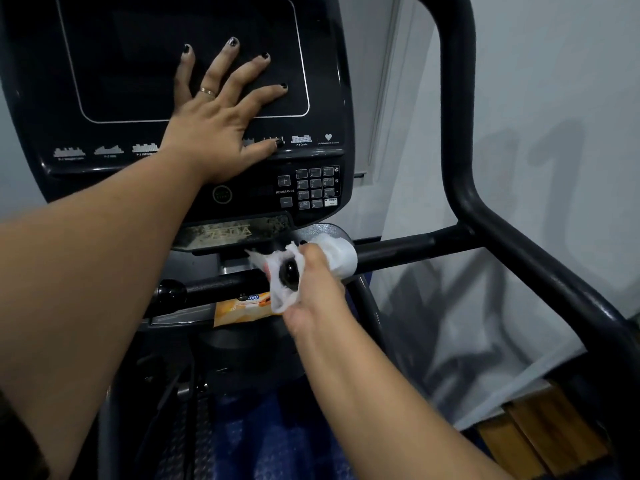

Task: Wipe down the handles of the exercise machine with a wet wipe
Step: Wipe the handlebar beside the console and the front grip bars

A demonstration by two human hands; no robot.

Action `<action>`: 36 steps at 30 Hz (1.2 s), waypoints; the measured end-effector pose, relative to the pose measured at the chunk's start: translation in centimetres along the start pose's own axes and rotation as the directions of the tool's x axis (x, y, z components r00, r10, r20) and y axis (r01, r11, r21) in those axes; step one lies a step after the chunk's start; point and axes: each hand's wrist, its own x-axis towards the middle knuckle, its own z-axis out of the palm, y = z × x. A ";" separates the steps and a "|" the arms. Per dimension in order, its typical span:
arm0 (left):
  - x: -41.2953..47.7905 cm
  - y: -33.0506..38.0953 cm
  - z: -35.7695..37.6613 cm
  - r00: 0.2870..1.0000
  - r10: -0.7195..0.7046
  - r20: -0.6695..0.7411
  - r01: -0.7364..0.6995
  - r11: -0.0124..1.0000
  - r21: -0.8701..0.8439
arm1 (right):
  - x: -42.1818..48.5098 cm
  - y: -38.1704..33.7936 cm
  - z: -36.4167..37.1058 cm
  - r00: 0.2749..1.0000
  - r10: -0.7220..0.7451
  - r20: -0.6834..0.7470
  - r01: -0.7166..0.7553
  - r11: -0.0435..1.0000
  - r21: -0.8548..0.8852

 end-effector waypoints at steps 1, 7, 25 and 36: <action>0.0 0.0 0.0 1.000 0.000 0.001 0.000 1.000 0.001 | -0.2 -0.2 -0.4 1.000 -0.009 0.003 0.009 0.999 -0.048; 0.0 0.0 0.2 1.000 0.005 0.002 -0.006 1.000 0.006 | -2.0 -1.2 -2.5 0.994 -0.010 0.107 0.038 0.966 -0.258; -7.1 11.4 -7.1 0.886 -0.365 0.287 0.441 0.466 -0.767 | -7.6 -6.3 -9.2 0.931 -0.285 0.228 0.349 0.879 -0.325; -13.6 18.8 -7.9 0.788 -0.117 0.604 0.578 -0.194 -0.792 | -10.4 -6.9 -10.9 0.921 -0.301 0.247 0.359 0.902 -0.241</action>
